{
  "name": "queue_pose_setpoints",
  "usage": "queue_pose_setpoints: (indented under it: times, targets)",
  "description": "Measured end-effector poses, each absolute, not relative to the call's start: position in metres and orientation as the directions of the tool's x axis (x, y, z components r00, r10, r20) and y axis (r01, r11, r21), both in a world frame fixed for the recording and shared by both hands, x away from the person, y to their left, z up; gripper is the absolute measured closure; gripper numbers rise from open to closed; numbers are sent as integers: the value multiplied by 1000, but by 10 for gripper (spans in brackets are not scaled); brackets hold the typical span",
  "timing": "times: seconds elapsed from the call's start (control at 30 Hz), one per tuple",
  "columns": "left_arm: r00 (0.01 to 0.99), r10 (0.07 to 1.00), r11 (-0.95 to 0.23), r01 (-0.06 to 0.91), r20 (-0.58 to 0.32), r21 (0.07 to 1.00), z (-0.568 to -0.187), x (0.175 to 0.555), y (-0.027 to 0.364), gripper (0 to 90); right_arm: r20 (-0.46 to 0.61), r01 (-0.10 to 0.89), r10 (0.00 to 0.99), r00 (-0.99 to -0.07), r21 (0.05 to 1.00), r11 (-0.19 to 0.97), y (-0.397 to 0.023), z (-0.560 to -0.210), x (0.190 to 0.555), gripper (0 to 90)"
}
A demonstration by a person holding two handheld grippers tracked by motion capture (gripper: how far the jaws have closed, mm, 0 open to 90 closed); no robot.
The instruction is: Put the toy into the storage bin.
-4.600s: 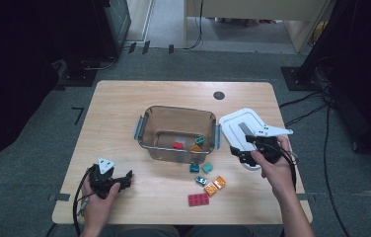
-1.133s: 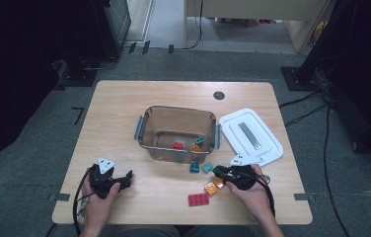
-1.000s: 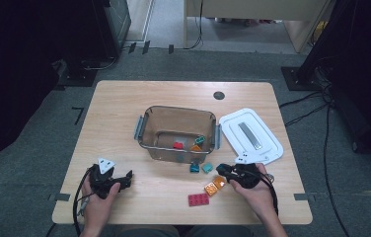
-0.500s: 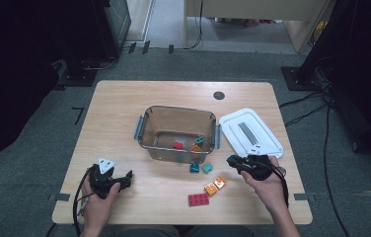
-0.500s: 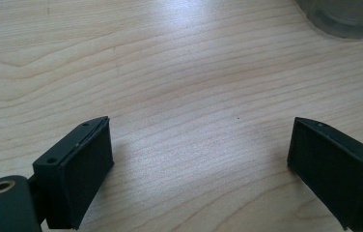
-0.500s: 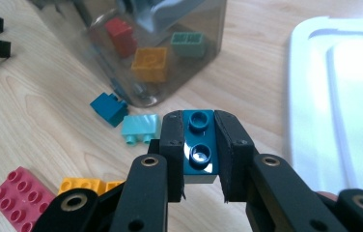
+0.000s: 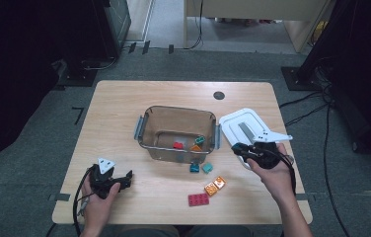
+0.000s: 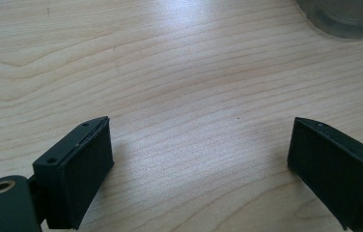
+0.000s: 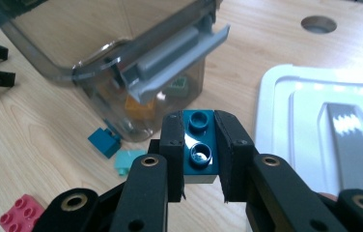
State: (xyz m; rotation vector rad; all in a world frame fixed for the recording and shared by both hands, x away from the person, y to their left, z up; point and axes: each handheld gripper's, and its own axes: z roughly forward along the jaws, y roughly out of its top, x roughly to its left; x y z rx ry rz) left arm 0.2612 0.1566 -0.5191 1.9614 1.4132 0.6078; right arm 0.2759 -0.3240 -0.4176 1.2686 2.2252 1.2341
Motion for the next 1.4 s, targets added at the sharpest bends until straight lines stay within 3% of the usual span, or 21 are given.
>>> queue_pose_setpoints:
  times: [0.8,1.4]
  targets:
    - [315,949,-219,654,2,725,-519,261,157,84,66,479,751,-657,806,348,-276,-366,309,763]
    - [315,949,-219,653,2,725,-519,261,157,84,48,463,665,-745,755,464,-208,-373,338,763]
